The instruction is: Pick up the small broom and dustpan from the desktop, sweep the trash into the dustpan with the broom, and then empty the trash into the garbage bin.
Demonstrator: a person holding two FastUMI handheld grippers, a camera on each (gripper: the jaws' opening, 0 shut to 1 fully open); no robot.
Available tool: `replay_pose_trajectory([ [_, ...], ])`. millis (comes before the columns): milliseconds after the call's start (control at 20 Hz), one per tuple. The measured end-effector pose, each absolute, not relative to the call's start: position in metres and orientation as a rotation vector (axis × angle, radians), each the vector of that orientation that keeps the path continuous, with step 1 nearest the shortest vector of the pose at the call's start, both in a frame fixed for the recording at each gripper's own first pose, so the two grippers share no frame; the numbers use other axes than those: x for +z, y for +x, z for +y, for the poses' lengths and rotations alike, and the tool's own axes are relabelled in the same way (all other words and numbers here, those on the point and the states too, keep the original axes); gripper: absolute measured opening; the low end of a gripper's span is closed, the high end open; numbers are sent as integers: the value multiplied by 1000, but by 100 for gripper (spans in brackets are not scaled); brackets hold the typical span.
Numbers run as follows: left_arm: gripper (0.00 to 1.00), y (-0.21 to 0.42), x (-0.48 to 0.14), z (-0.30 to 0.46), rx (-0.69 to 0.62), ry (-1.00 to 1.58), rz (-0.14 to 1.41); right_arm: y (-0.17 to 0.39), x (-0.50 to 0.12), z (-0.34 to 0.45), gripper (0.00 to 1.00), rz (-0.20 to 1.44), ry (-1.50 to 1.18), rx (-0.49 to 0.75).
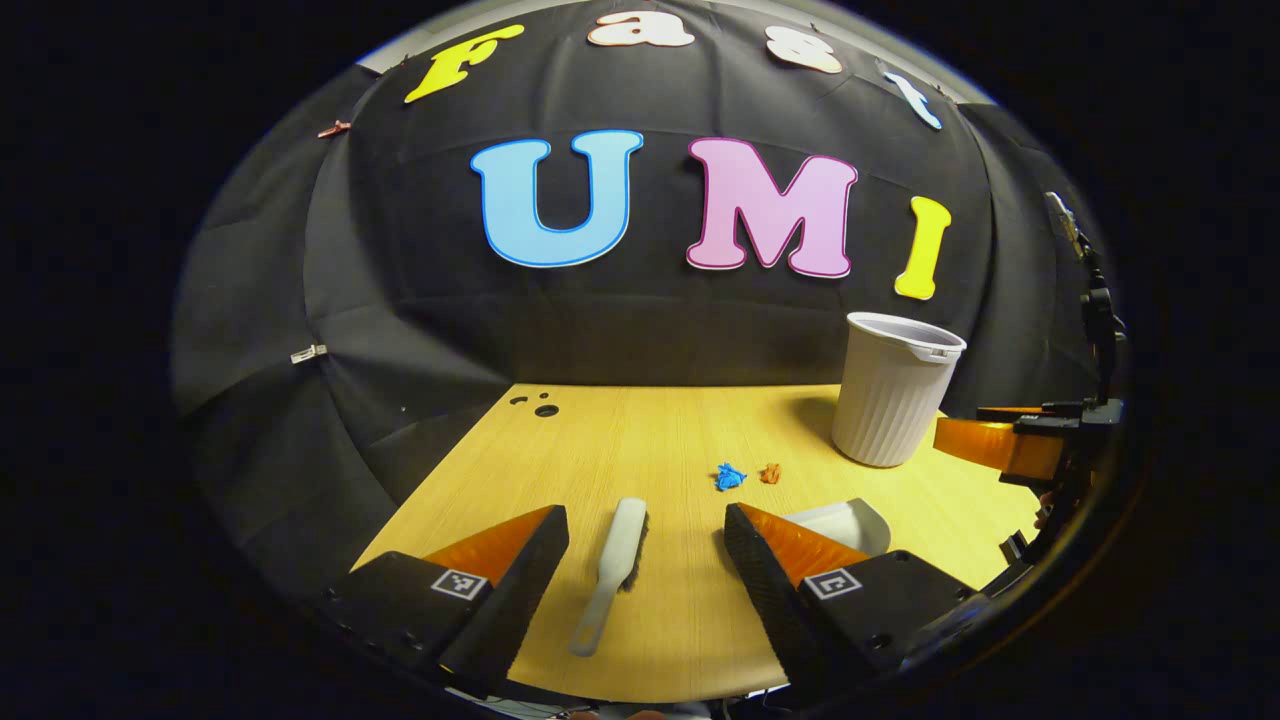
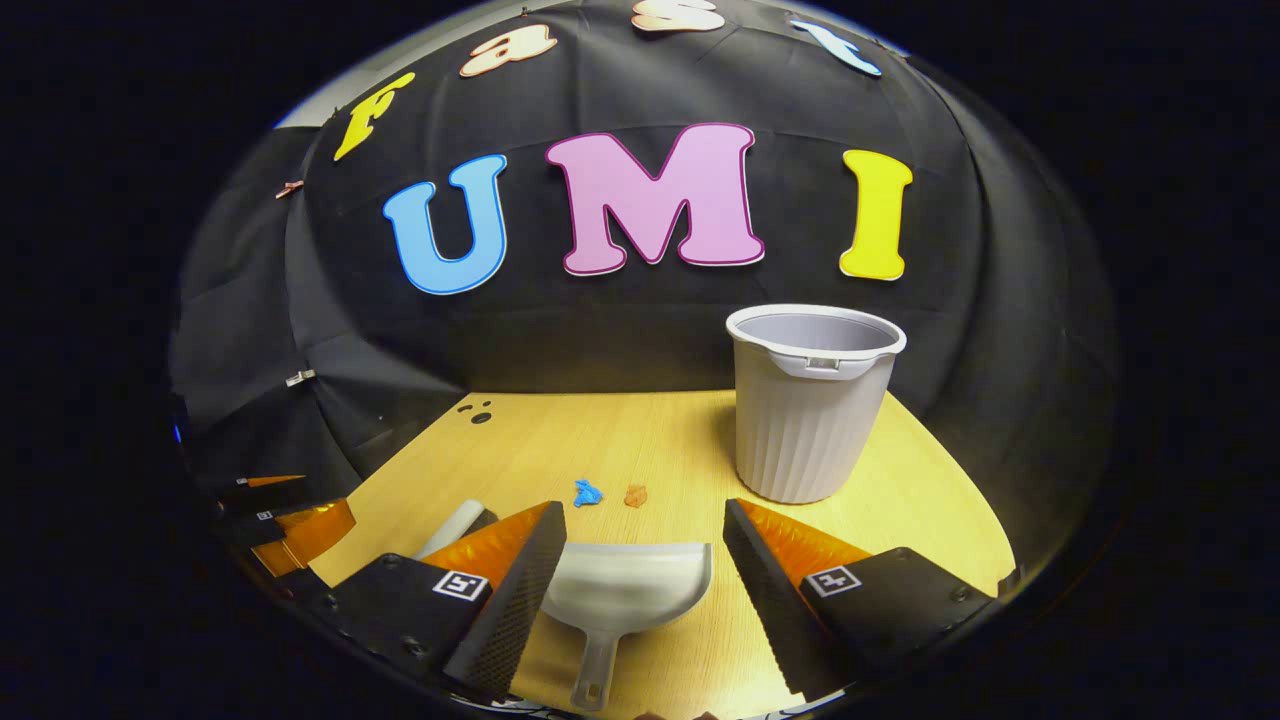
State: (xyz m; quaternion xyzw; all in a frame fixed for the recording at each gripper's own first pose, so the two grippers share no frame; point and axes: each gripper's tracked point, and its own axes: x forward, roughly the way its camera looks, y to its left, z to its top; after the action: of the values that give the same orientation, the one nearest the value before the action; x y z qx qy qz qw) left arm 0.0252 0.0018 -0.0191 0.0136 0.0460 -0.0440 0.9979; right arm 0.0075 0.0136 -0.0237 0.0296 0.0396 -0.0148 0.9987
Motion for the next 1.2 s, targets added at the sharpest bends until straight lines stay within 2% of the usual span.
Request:
replay_pose_trajectory([
  [350,99,45,-43,15,-90,6,205,8,-43,16,98,146,64,-14],
  [1050,99,119,-170,22,-89,-20,722,3,-104,11,99,306,93,13],
  [1200,92,129,-188,18,-67,-28,800,-2,-118,10,99,342,104,19],
])
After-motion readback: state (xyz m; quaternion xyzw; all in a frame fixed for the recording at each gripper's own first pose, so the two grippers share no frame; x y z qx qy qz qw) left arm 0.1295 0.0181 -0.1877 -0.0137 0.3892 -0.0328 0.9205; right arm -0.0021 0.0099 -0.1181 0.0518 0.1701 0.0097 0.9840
